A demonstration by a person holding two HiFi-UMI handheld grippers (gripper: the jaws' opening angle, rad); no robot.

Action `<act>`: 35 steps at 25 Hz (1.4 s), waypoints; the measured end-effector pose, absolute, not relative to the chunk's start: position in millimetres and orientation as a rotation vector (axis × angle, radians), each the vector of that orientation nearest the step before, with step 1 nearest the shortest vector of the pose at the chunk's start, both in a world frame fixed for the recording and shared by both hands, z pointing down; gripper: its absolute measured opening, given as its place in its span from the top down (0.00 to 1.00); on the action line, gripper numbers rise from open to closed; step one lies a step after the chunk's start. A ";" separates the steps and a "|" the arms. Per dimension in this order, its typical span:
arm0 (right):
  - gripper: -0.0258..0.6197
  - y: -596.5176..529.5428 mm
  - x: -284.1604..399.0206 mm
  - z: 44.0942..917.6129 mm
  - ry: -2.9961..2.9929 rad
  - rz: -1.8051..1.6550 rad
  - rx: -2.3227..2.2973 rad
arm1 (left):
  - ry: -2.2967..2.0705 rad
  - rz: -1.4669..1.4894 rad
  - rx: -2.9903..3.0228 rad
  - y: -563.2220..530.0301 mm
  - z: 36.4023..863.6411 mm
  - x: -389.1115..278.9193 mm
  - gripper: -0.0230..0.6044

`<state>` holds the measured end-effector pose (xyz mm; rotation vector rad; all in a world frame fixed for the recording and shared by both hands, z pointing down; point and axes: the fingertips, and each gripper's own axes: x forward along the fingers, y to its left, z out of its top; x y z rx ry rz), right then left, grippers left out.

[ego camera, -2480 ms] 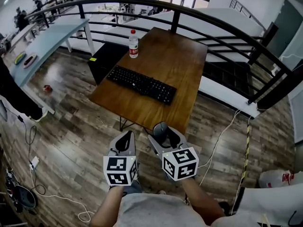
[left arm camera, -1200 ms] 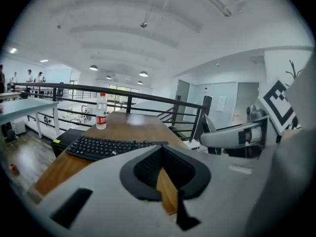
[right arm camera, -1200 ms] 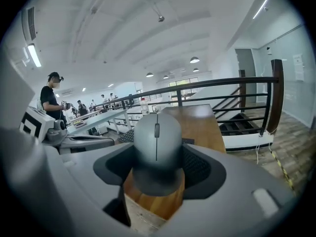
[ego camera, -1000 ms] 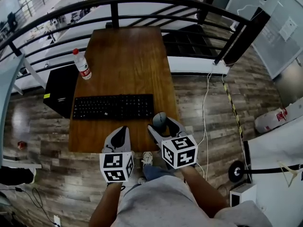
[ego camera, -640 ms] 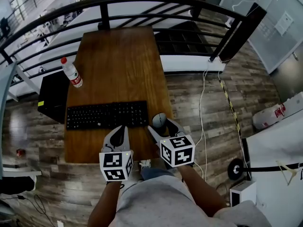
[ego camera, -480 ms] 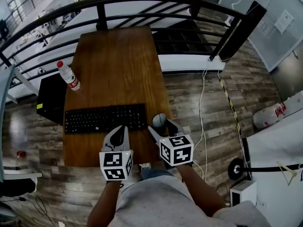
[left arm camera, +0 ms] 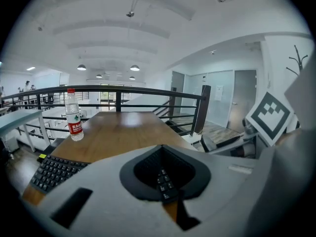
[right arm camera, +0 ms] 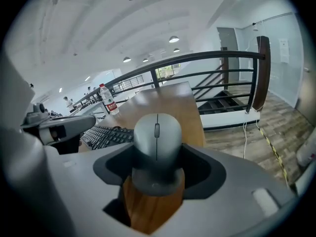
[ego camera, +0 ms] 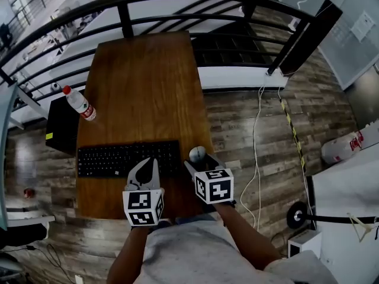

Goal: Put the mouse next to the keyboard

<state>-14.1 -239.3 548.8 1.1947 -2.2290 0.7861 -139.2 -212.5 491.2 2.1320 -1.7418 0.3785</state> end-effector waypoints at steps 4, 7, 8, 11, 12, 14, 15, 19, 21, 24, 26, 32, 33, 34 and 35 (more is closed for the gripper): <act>0.50 -247.4 -11.4 563.9 -2.183 0.816 1.181 | -1.749 0.392 2.100 -221.1 498.4 -142.1 0.97; 0.50 -252.7 -10.2 574.4 -2.142 0.833 1.184 | -1.743 0.400 2.093 -227.3 503.1 -144.5 0.97; 0.50 -254.9 -10.1 577.2 -2.128 0.840 1.187 | -1.739 0.400 2.094 -230.2 503.6 -145.5 0.97; 0.50 -258.2 -11.8 584.6 -2.093 0.861 1.197 | -1.728 0.400 2.100 -236.6 505.4 -150.7 0.97; 0.50 -258.4 -11.9 587.1 -2.080 0.867 1.204 | -1.722 0.400 2.103 -237.7 506.3 -152.3 0.98; 0.50 -259.8 -11.7 591.6 -2.057 0.878 1.223 | -1.707 0.405 2.111 -239.8 508.5 -155.7 0.97; 0.50 -261.1 -11.6 593.5 -2.044 0.886 1.234 | -1.698 0.408 2.114 -241.2 509.7 -157.8 0.97; 0.50 -268.5 -11.5 603.6 -1.985 0.899 1.267 | -1.658 0.413 2.129 -249.3 511.1 -167.1 0.97; 0.50 -270.5 -11.1 607.4 -1.944 0.902 1.280 | -1.641 0.411 2.142 -253.0 510.4 -171.2 0.97; 0.49 -272.1 -11.0 610.0 -1.880 0.907 1.300 | -1.616 0.410 2.155 -256.2 511.0 -178.3 0.97; 0.49 -274.0 -11.4 612.7 -1.846 0.903 1.310 | -1.602 0.407 2.161 -257.8 512.0 -184.1 0.97; 0.49 -279.3 -14.2 611.4 -1.767 0.874 1.353 | -1.555 0.395 2.190 -260.7 512.9 -196.7 0.97; 0.49 -280.3 -14.0 613.9 -1.756 0.868 1.356 | -1.548 0.394 2.194 -260.9 513.7 -198.0 0.97; 0.49 -280.8 -13.8 616.4 -1.745 0.864 1.359 | -1.540 0.394 2.196 -260.7 514.7 -199.0 0.97; 0.49 -281.0 -13.7 618.4 -1.737 0.861 1.361 | -1.534 0.394 2.198 -260.4 515.5 -199.8 0.97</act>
